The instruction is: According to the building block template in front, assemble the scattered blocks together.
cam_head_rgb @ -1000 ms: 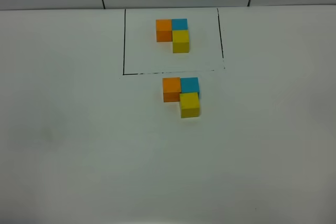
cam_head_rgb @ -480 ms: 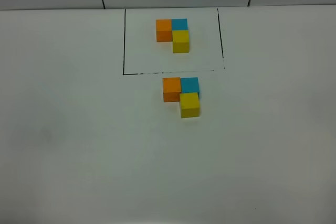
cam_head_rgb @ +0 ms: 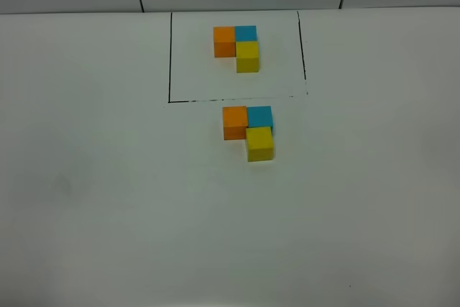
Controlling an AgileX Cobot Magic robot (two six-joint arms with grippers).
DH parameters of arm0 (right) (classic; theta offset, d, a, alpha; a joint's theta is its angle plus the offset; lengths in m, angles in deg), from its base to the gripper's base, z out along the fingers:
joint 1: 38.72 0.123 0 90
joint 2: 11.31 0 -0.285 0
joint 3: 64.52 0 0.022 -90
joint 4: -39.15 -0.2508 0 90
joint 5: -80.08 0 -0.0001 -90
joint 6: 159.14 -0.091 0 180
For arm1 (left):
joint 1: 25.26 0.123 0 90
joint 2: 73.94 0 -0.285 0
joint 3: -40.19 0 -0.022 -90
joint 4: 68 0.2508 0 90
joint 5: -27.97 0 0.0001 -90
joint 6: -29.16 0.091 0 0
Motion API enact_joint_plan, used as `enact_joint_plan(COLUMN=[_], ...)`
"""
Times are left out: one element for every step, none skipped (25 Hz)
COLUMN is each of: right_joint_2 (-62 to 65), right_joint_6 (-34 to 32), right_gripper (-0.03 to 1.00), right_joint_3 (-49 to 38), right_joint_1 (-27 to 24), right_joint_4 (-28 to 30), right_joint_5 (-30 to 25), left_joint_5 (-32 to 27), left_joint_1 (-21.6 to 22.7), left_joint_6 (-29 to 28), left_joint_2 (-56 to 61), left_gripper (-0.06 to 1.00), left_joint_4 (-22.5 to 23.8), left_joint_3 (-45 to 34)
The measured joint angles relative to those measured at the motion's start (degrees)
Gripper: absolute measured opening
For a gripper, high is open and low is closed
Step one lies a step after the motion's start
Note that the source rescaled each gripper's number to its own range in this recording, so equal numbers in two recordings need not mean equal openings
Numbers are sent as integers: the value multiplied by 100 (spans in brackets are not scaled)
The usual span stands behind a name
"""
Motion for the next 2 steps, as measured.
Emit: enact_joint_plan(right_joint_2=[0, 0], right_joint_6=[0, 0], right_gripper=[75, 75], right_joint_3=[0, 0], right_joint_1=[0, 0], right_joint_4=[0, 0], right_joint_5=[0, 0], left_joint_5=[0, 0], left_joint_1=[0, 0], left_joint_6=[0, 0], left_joint_2=[0, 0], left_gripper=[62, 62], left_joint_4=[0, 0], left_joint_3=[0, 0])
